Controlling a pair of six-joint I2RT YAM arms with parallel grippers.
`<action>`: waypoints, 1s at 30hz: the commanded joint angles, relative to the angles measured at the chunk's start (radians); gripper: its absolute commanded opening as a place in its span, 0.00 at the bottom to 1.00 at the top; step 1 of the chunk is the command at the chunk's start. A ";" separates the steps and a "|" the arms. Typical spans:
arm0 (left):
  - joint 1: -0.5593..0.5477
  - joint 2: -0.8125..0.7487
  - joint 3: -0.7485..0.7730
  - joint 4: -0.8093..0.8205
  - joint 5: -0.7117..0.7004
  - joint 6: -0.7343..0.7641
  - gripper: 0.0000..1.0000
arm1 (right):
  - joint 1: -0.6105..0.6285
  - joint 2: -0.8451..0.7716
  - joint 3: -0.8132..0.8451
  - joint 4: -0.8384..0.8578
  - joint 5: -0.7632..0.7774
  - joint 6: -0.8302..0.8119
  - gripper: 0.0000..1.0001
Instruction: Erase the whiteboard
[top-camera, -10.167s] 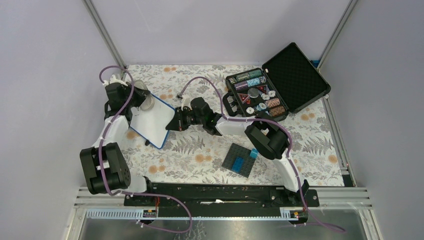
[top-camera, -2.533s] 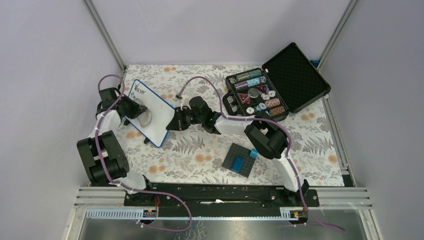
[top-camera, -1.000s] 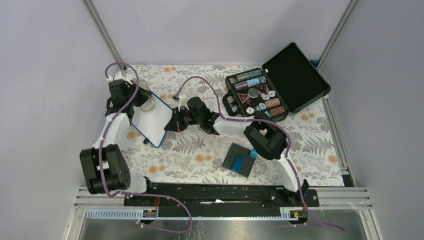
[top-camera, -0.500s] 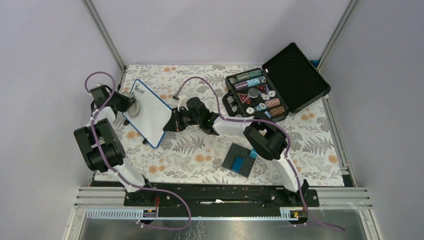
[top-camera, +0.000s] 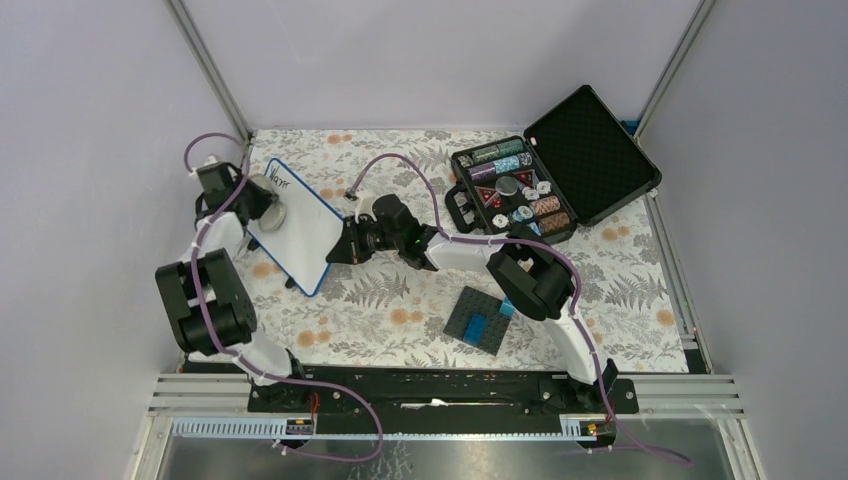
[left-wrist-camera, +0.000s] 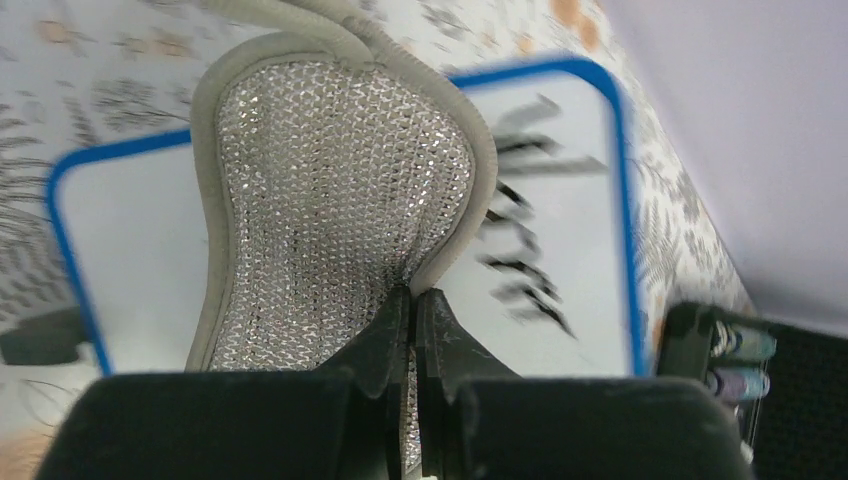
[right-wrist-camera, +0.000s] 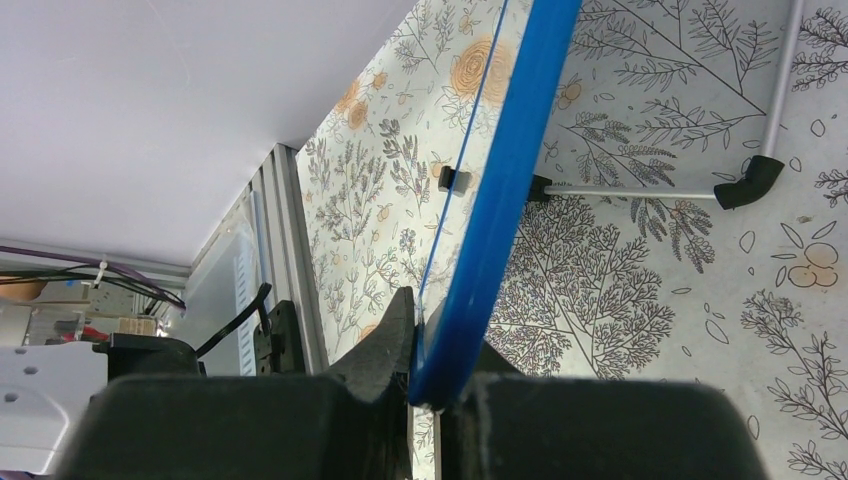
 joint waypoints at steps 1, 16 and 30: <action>-0.160 -0.092 -0.075 -0.056 0.021 0.093 0.00 | 0.073 0.009 0.039 -0.009 -0.148 -0.090 0.00; 0.033 0.161 -0.061 -0.305 0.015 -0.102 0.00 | 0.073 0.006 0.039 -0.012 -0.146 -0.094 0.00; -0.157 -0.063 -0.144 0.058 0.280 0.000 0.00 | 0.074 0.004 0.036 -0.011 -0.145 -0.096 0.00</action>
